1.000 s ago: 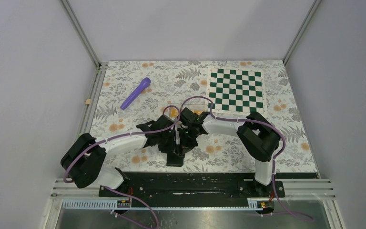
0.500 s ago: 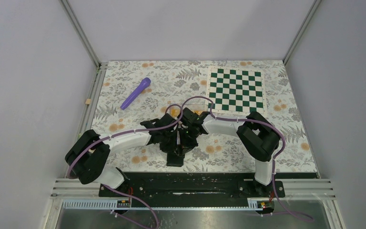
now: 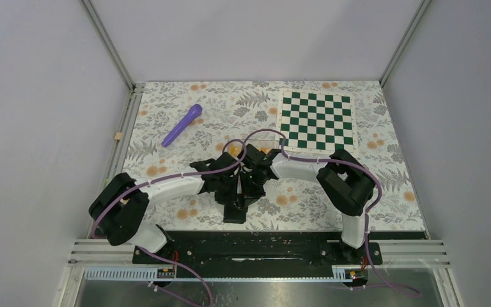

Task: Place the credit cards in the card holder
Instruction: Close the card holder at the center of the board, then reset both arms

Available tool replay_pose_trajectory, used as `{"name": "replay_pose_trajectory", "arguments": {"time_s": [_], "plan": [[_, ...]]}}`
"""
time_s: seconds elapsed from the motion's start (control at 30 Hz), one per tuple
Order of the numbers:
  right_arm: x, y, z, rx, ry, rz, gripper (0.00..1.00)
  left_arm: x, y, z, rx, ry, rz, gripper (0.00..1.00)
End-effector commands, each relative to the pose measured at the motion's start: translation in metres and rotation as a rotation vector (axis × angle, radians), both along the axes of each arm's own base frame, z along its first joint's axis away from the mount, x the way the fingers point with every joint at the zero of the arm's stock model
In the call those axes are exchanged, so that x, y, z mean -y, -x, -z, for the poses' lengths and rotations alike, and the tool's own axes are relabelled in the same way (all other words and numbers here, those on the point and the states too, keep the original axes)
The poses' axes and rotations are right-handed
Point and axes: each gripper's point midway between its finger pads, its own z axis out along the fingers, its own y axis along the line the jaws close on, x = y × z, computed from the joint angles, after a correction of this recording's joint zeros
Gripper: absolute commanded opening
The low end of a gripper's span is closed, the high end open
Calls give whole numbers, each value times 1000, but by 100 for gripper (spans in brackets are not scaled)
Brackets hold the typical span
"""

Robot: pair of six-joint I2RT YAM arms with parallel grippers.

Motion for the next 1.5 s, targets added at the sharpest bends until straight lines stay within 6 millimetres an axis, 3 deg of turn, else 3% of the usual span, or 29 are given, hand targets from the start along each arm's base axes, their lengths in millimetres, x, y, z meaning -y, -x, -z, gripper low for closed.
{"name": "replay_pose_trajectory", "arguments": {"time_s": [0.0, 0.4, 0.6, 0.8, 1.07, 1.33, 1.47], "plan": [[-4, -2, 14, 19, 27, -8, 0, -11, -1, 21, 12, -107, -6, 4], [-5, 4, 18, 15, 40, -16, 0, -10, 0, 25, 9, -198, -7, 1], [-7, 3, 10, 31, 19, -28, 0, -6, -3, 16, 40, -168, 5, 8], [-10, 0, -10, 71, -28, -39, 0, 13, -16, -23, 142, -19, -11, 21], [-21, -11, -65, 164, -140, -16, 0, 28, -28, -98, 293, 247, -59, 45], [-2, -20, -93, 193, -190, 61, 11, 10, -31, -133, 337, 610, -177, 61], [17, -24, -89, 171, -196, 114, 19, -6, -29, -129, 314, 704, -233, 64]]}}
